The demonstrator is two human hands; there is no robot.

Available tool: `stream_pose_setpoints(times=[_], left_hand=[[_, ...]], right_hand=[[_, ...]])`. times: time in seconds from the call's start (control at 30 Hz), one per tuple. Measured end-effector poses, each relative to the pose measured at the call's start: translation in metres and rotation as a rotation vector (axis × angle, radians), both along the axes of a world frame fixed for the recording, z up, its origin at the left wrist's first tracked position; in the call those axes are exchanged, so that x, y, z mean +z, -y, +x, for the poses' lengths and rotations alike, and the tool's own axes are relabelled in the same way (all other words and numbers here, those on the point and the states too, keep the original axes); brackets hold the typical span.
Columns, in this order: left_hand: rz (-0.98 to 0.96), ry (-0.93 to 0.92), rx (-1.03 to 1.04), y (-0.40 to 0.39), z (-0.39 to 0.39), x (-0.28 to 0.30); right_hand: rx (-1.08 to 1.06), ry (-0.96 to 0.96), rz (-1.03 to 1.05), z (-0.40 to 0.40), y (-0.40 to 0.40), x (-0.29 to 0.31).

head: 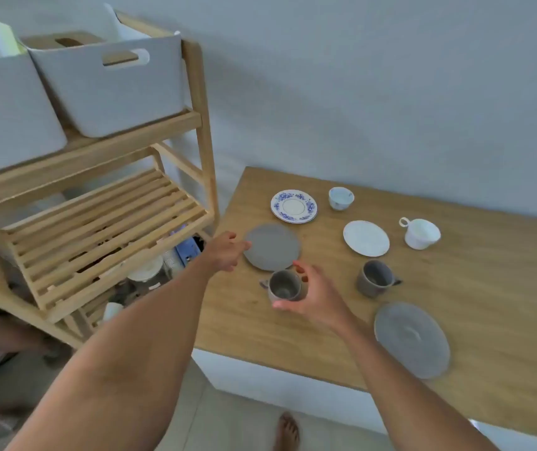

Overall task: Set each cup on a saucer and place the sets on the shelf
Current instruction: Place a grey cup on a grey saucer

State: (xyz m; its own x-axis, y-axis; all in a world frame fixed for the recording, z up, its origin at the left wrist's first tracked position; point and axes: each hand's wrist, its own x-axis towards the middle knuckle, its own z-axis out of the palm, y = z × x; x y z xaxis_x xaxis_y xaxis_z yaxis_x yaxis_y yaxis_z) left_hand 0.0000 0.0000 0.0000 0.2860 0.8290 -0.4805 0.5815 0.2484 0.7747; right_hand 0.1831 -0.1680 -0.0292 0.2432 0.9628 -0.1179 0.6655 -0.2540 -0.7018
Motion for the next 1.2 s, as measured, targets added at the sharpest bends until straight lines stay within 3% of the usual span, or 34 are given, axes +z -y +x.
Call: stream_pose_setpoints(times=[0.23, 0.53, 0.83, 1.2], left_hand=[[-0.072, 0.095, 0.09, -0.025, 0.014, -0.019], [-0.136, 0.205, 0.175, -0.032, 0.026, -0.042], [-0.155, 0.235, 0.191, -0.04, 0.022, -0.054], [-0.102, 0.212, 0.275, -0.034, 0.024, -0.061]], right_hand=[[-0.038, -0.008, 0.137, -0.005, 0.001, -0.027], [-0.056, -0.082, 0.218, 0.019, -0.05, -0.009], [-0.051, -0.122, 0.118, 0.031, -0.119, -0.017], [-0.02, -0.117, 0.074, 0.032, -0.131, -0.025]])
